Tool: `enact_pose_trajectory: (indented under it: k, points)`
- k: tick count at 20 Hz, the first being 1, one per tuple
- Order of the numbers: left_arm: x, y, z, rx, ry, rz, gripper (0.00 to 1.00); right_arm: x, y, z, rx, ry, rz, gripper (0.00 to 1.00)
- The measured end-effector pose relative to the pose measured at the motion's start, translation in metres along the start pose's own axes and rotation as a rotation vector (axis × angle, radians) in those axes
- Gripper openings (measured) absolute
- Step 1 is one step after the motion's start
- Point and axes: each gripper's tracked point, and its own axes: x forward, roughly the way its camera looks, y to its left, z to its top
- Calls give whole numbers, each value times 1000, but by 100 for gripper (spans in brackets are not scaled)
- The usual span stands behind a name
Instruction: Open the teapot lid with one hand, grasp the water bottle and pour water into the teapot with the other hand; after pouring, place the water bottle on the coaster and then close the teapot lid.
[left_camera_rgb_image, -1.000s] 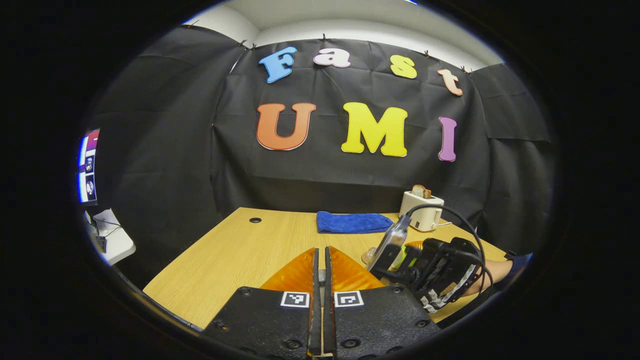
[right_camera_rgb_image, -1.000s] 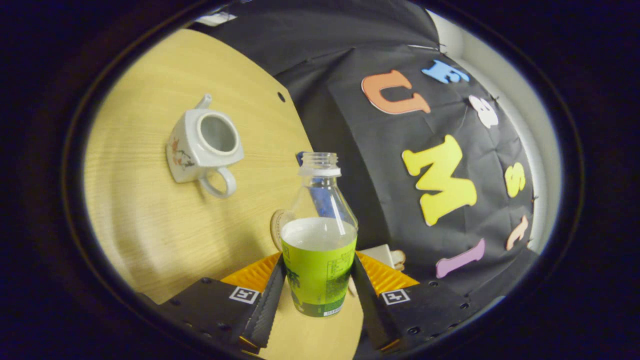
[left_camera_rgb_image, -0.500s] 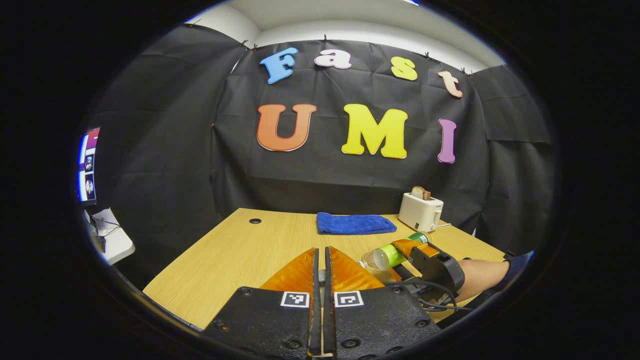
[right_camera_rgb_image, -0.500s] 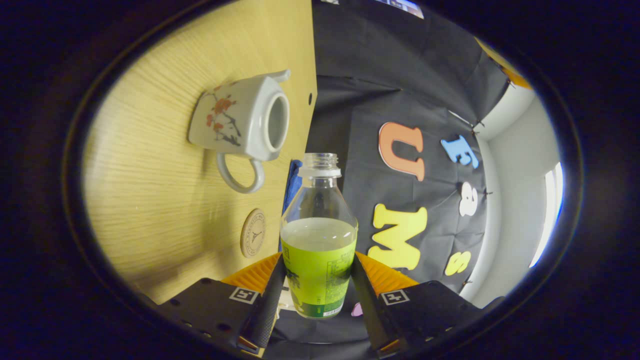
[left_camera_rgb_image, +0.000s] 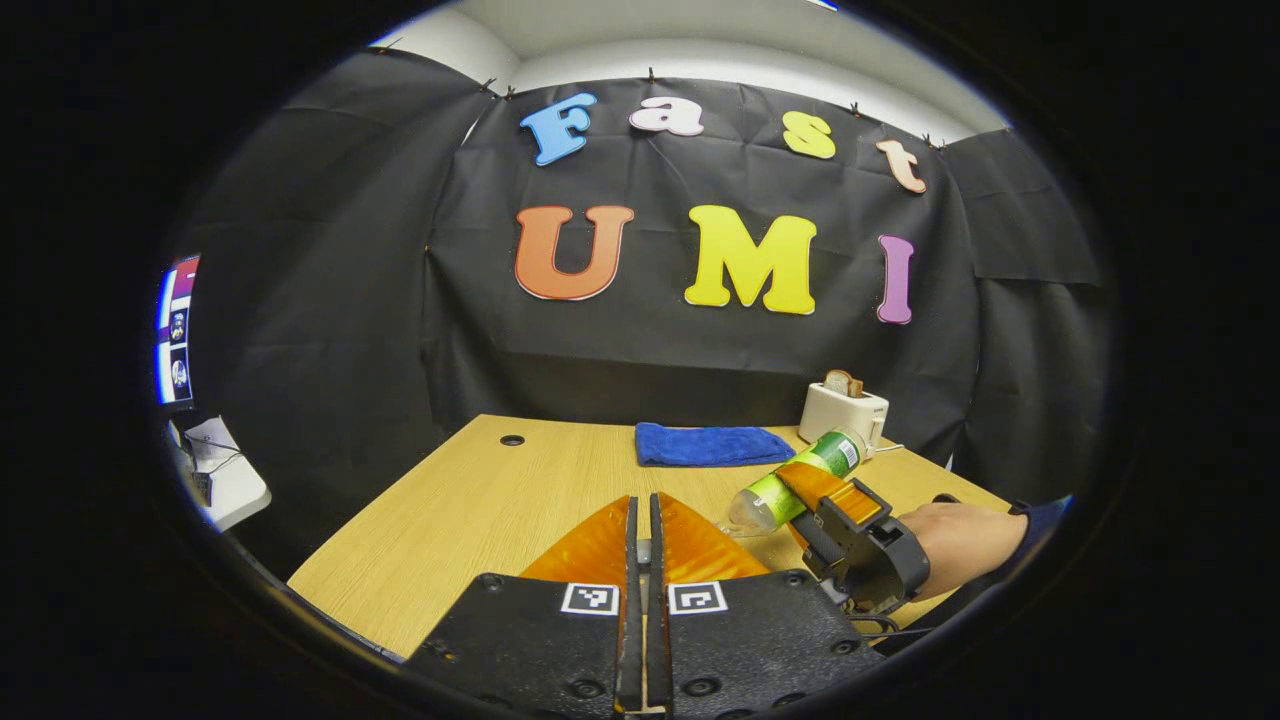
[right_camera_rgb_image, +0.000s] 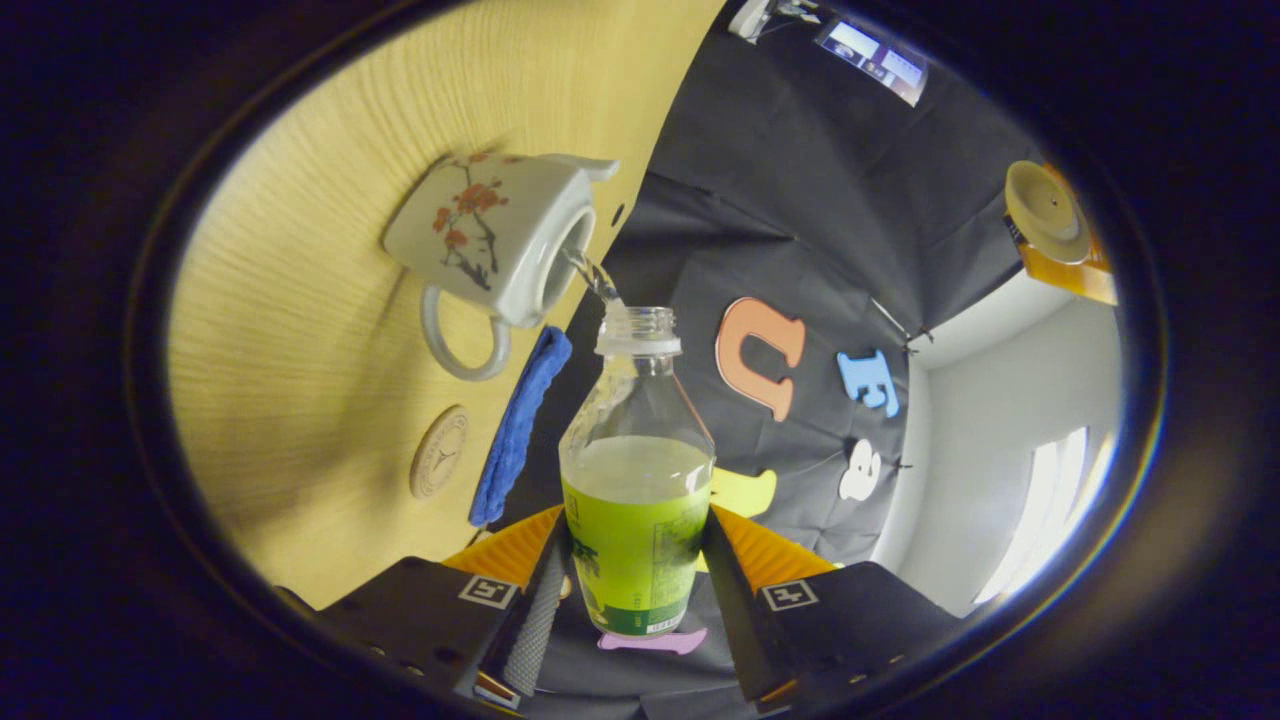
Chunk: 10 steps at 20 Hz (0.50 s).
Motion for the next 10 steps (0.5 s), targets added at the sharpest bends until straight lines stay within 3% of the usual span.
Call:
enact_pose_trajectory:
  k: [4, 10]
  points:
    - [1, 0, 0, 3, 1, 0, 4, 1, -14, -2, -56, -2, -62, 74]
    - [0, 0, -1, 4, 0, 0, 4, 2, -23, 0, -93, -10, -95, 74]
